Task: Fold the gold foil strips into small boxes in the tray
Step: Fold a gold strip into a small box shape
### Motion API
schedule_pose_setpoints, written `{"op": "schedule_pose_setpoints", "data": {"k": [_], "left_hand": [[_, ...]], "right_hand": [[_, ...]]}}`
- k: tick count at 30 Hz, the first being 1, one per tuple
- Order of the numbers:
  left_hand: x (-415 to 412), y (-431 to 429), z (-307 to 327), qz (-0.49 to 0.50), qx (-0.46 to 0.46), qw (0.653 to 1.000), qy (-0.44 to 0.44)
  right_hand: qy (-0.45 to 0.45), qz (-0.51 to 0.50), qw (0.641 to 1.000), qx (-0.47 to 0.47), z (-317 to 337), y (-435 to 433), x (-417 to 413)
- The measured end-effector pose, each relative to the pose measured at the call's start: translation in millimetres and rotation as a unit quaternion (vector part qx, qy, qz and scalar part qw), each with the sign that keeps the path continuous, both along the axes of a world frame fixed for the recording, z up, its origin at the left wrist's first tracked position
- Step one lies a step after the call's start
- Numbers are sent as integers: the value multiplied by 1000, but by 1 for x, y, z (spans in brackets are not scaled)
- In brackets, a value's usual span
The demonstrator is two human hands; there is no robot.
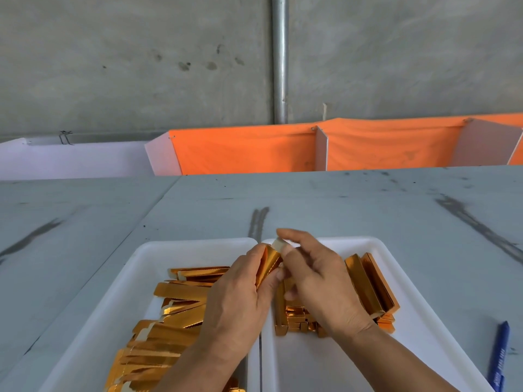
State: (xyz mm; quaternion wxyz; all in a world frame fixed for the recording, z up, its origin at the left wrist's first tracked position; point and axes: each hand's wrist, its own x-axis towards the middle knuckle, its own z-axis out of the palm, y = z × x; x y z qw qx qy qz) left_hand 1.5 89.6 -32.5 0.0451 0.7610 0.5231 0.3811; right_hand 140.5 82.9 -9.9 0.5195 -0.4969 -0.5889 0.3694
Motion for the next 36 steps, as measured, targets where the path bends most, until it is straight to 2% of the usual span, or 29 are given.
{"op": "schedule_pose_setpoints", "data": {"k": [2, 6, 8, 12, 17, 26, 31, 36], "left_hand": [[0, -1, 1, -3, 2, 1000, 11], [0, -3, -1, -14, 6, 1000, 23], [0, -3, -1, -20, 10, 999, 26], [0, -3, -1, -26, 11, 999, 23], [1, -4, 1, -31, 10, 999, 27], [2, -5, 3, -17, 19, 999, 42], [2, -6, 4, -18, 21, 999, 47], [3, -7, 7, -28, 24, 998, 50]], "right_hand": [[42, -33, 998, -28, 4, 3, 3], [224, -33, 962, -152, 12, 10, 10], [259, -6, 945, -198, 12, 10, 10], [289, 32, 929, -228, 9, 10, 9], [285, 67, 933, -211, 10, 9, 9], [171, 33, 972, -158, 10, 4, 4], [155, 22, 976, -150, 10, 3, 2], [180, 26, 971, -155, 10, 5, 5]]}}
